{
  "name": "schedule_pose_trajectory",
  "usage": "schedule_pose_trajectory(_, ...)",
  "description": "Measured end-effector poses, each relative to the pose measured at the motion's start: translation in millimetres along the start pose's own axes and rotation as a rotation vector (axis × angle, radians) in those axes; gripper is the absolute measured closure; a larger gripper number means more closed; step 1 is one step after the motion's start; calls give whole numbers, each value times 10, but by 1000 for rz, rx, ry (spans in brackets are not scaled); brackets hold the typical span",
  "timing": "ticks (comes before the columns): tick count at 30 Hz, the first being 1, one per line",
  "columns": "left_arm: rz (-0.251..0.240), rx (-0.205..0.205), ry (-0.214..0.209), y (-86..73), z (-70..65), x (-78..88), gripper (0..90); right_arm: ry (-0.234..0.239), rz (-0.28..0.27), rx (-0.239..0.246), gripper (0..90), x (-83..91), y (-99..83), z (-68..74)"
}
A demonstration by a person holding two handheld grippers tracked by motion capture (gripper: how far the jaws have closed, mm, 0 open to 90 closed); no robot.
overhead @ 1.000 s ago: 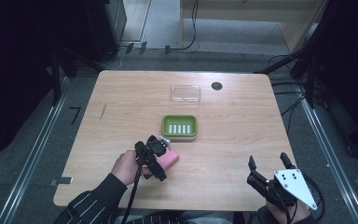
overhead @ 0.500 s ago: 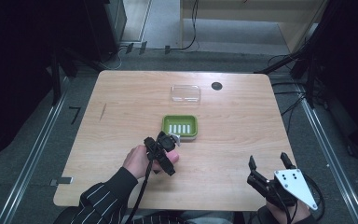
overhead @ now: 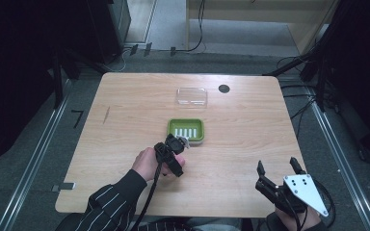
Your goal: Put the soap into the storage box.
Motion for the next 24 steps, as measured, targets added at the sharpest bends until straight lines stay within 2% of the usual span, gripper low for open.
schedule_pose_trajectory(3, -8, 11, 3, -4, 39, -11, 270, 0, 1, 0, 127, -1, 0, 2)
schedule_pose_trajectory(7, -15, 19, -1, -3, 48, -22, 311, 1, 1, -1, 127, -2, -1, 2)
schedule_pose_trajectory(24, -32, 3, 11, -7, 29, -53, 379, -1, -1, 1, 127, 0, 1, -3)
Point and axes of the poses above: each handheld gripper's, and its own axes: x roughly backward along the jaws, y roughly out of its top, z roughly to its left, the point moved 8 cm from there along -x, roughly forward along the jaws, and after that the axes turned 3 degrees about -z, right-handed, at the moved point
